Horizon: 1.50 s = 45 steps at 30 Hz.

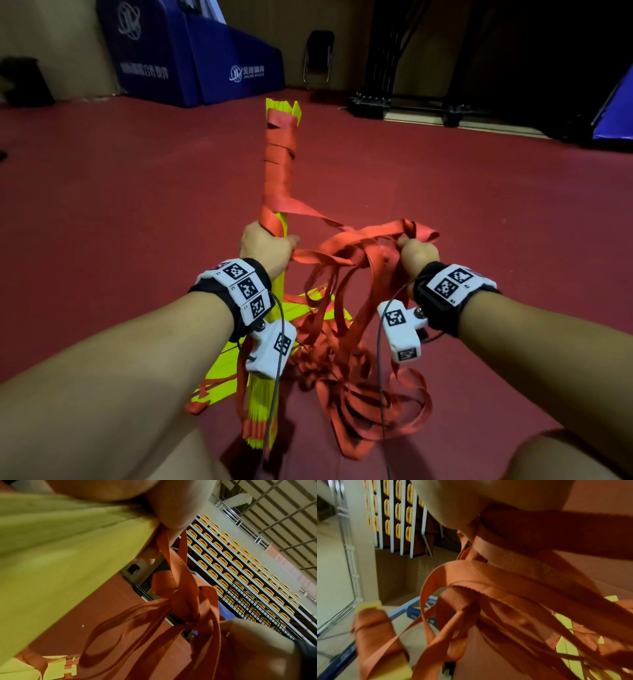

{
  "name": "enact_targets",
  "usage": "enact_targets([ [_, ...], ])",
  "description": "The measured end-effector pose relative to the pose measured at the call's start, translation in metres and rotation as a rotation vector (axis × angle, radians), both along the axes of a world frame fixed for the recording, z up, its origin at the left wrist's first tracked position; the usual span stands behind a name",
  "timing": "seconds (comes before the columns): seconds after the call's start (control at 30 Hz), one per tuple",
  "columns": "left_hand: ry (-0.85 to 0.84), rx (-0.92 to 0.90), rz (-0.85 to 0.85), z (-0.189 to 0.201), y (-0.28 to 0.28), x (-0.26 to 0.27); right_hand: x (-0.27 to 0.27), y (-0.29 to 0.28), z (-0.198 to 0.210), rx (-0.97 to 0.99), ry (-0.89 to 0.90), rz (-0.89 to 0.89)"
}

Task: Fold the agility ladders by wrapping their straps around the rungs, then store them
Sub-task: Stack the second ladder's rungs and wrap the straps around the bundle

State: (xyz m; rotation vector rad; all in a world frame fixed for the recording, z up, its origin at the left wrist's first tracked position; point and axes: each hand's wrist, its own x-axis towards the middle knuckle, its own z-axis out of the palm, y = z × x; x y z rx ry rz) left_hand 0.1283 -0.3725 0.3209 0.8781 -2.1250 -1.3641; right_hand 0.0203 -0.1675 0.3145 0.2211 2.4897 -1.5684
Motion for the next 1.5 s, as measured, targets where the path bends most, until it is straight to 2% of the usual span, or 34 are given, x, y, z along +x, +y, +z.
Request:
enact_targets([
  [0.1, 0.051, 0.053, 0.044, 0.002, -0.004, 0.001, -0.006, 0.013, -0.003, 0.296, -0.003, 0.076],
  [0.17, 0.079, 0.096, 0.041, 0.003, -0.004, 0.002, -0.012, 0.014, -0.014, 0.225, -0.051, 0.144],
  [0.2, 0.089, 0.116, 0.030, 0.004, -0.003, 0.003, -0.011, 0.013, -0.016, 0.155, -0.078, 0.122],
  [0.33, 0.136, 0.190, -0.053, 0.005, 0.005, 0.002, 0.009, 0.003, -0.002, 0.293, -0.058, 0.173],
  [0.43, 0.166, 0.247, -0.196, 0.005, 0.012, 0.001, 0.019, -0.012, 0.002, 0.245, 0.092, 0.292],
  [0.53, 0.196, 0.277, -0.358, 0.010, 0.023, 0.005, 0.037, -0.027, -0.003, -0.014, 0.071, 0.608],
  [0.57, 0.210, 0.289, -0.394, 0.012, 0.026, 0.006, 0.044, -0.031, -0.003, -0.020, 0.065, 0.728],
  [0.67, 0.250, 0.334, -0.454, 0.017, 0.032, 0.009, 0.056, -0.037, -0.008, 0.342, 0.252, 0.917],
  [0.73, 0.268, 0.354, -0.472, 0.020, 0.034, 0.011, 0.055, -0.037, -0.009, 0.566, 0.311, 0.934],
  [0.77, 0.272, 0.349, -0.467, 0.020, 0.032, 0.011, 0.053, -0.036, -0.009, 0.606, 0.310, 0.943],
  [0.83, 0.267, 0.326, -0.419, 0.019, 0.026, 0.010, 0.049, -0.032, -0.009, 0.574, 0.273, 0.889],
  [1.0, 0.161, 0.207, -0.160, 0.013, 0.005, 0.007, 0.046, -0.021, 0.005, 0.181, 0.102, 0.675],
  [1.07, 0.085, 0.117, -0.076, 0.014, -0.001, 0.009, 0.038, -0.020, 0.005, 0.054, 0.131, 0.620],
  [1.17, 0.052, 0.051, 0.030, 0.012, -0.008, 0.009, 0.020, -0.017, -0.002, -0.341, 0.006, 0.293],
  [1.2, 0.063, 0.058, 0.057, 0.012, -0.010, 0.009, 0.014, -0.015, -0.006, -0.392, -0.027, 0.195],
  [1.37, 0.071, 0.049, 0.116, 0.011, -0.013, 0.006, 0.006, -0.009, -0.004, -0.428, -0.007, 0.050],
  [1.5, 0.084, 0.004, 0.117, 0.009, -0.014, 0.006, 0.003, 0.003, -0.001, -0.455, -0.147, -0.095],
])
